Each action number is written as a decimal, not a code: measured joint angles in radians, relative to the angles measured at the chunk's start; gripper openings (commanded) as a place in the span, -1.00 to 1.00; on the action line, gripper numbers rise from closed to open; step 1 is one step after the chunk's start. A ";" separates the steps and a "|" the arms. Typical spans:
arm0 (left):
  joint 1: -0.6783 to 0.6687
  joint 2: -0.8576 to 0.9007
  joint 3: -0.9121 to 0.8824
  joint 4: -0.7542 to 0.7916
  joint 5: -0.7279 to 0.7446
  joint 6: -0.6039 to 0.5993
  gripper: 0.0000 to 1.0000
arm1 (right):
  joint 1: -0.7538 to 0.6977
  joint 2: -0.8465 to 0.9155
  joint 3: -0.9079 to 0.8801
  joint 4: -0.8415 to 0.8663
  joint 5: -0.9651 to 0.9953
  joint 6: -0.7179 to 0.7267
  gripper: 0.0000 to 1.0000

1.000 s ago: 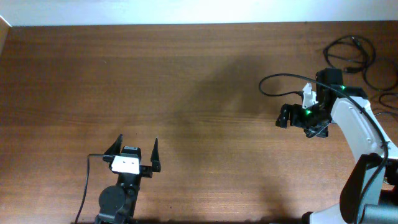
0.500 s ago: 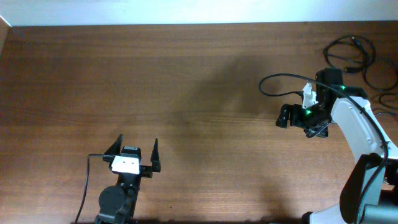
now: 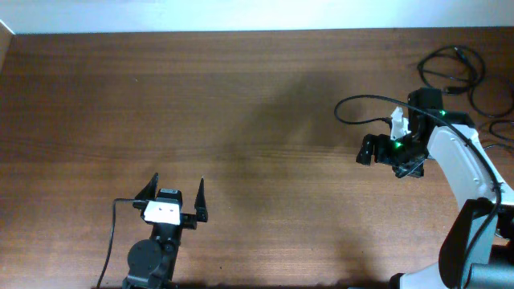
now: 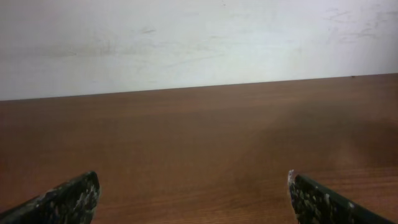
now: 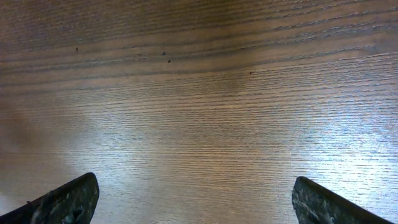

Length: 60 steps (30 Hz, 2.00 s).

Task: Untangle cables

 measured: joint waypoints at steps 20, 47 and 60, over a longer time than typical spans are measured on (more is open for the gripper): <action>0.000 0.000 0.000 0.000 0.000 0.000 0.97 | 0.000 -0.261 0.000 0.034 0.183 -0.001 0.98; 0.000 0.000 0.000 0.000 0.007 0.000 0.97 | 0.000 -1.167 -0.850 1.273 0.076 0.196 0.98; 0.000 0.000 0.000 0.000 0.007 0.000 0.97 | 0.000 -1.524 -1.150 1.162 0.095 0.378 0.98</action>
